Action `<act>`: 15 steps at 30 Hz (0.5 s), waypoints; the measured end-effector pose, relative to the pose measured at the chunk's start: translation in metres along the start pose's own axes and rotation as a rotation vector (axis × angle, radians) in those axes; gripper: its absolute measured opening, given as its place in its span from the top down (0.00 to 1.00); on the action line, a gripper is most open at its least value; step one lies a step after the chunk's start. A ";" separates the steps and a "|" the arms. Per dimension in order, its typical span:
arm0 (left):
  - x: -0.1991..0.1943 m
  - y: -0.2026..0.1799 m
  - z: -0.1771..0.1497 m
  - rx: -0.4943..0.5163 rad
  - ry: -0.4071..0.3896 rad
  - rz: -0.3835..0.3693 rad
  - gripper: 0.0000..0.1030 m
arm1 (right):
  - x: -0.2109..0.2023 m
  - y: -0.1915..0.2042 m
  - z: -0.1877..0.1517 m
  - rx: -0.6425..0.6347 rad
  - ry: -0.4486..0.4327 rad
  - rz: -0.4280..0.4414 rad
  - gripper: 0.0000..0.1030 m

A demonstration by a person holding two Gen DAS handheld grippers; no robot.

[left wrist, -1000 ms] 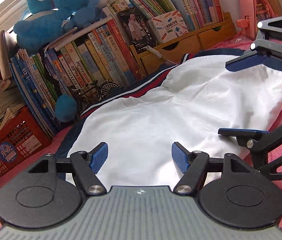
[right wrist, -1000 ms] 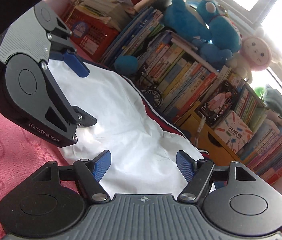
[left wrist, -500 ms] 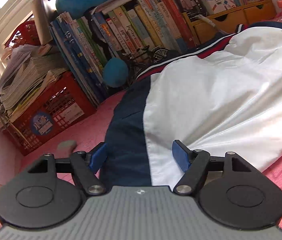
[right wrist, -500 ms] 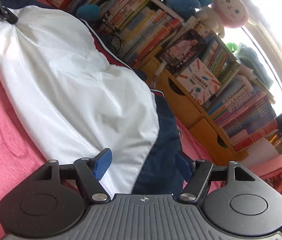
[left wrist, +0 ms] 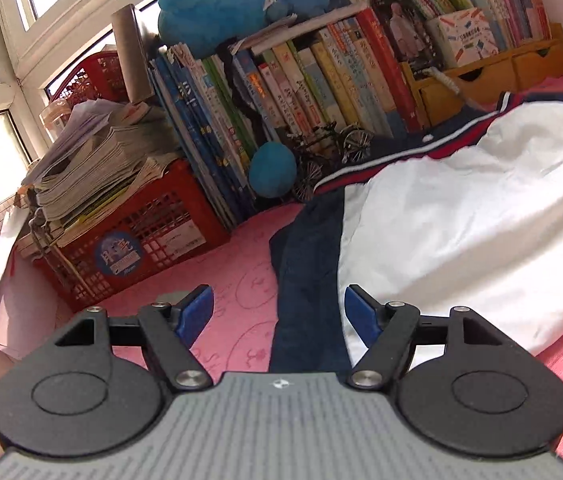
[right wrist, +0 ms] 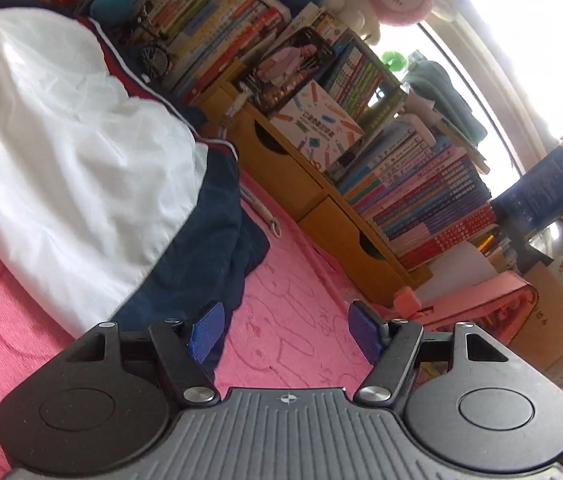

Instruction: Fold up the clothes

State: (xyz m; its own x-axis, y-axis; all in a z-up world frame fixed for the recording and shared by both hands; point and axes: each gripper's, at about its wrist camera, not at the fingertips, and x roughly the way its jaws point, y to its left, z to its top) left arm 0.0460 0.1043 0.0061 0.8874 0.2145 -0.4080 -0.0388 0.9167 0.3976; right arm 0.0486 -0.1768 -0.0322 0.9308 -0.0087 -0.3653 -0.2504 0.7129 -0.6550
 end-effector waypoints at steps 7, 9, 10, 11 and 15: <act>0.037 -0.085 0.027 0.298 -0.065 -0.064 0.30 | 0.013 0.070 0.085 -0.226 -0.233 0.188 0.31; 0.047 -0.097 0.026 0.346 -0.070 -0.070 0.30 | 0.021 0.084 0.098 -0.256 -0.260 0.212 0.31; 0.053 -0.100 0.022 0.375 -0.069 -0.053 0.30 | 0.026 0.089 0.103 -0.261 -0.266 0.224 0.31; 0.059 -0.102 0.017 0.407 -0.068 -0.032 0.29 | 0.033 0.094 0.105 -0.275 -0.259 0.225 0.31; 0.072 -0.083 0.004 0.366 -0.064 -0.006 0.28 | 0.061 0.087 0.090 -0.263 -0.204 0.192 0.33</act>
State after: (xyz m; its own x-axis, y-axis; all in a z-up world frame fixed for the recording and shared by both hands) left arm 0.1152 0.0422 -0.0531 0.9145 0.1774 -0.3635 0.1231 0.7340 0.6679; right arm 0.1075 -0.0523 -0.0516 0.8874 0.2661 -0.3765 -0.4608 0.4830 -0.7445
